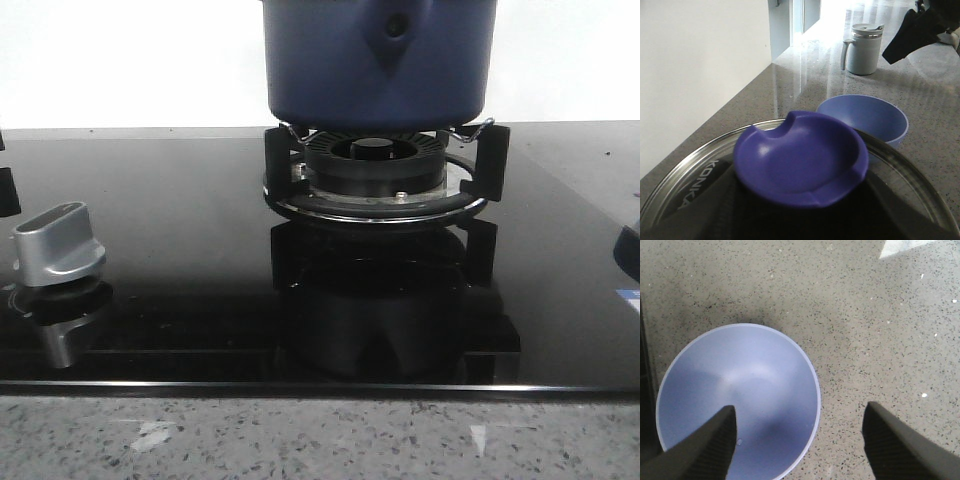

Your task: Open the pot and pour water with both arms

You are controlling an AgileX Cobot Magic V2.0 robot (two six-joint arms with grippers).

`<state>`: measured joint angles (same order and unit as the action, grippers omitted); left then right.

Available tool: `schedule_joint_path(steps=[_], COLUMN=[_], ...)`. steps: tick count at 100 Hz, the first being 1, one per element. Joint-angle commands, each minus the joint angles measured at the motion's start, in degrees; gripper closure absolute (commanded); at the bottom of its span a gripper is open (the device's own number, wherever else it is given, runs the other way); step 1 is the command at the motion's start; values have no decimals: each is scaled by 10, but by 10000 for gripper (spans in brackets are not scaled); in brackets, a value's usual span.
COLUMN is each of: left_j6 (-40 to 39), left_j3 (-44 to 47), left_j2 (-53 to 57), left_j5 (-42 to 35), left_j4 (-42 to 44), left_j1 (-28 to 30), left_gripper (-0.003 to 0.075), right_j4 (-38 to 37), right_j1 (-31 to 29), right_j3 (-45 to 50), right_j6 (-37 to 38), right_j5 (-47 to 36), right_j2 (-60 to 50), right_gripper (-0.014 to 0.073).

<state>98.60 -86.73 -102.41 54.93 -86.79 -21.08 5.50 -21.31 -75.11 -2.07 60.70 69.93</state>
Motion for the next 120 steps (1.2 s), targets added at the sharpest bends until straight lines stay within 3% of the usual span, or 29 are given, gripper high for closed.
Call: schedule_joint_path(steps=[1, 80, 100, 120], left_j6=[1, 4, 4, 4], left_j3=[-24, -24, -24, -24], left_j2=[22, 17, 17, 17], left_j5=[9, -13, -14, -15], left_j4=[-63, -56, -51, -51], left_j1=[-7, -7, -7, -6], left_gripper=[497, 491, 407, 217], right_j4=[0, 1, 2, 2], right_j1=[-3, -2, -2, -2], right_j3=[-19, -19, -19, -19], right_j6=[-7, -7, -7, -7], right_j5=[-24, -22, -22, -20], right_j2=[-15, -15, -15, -15], right_gripper=[117, 117, 117, 117])
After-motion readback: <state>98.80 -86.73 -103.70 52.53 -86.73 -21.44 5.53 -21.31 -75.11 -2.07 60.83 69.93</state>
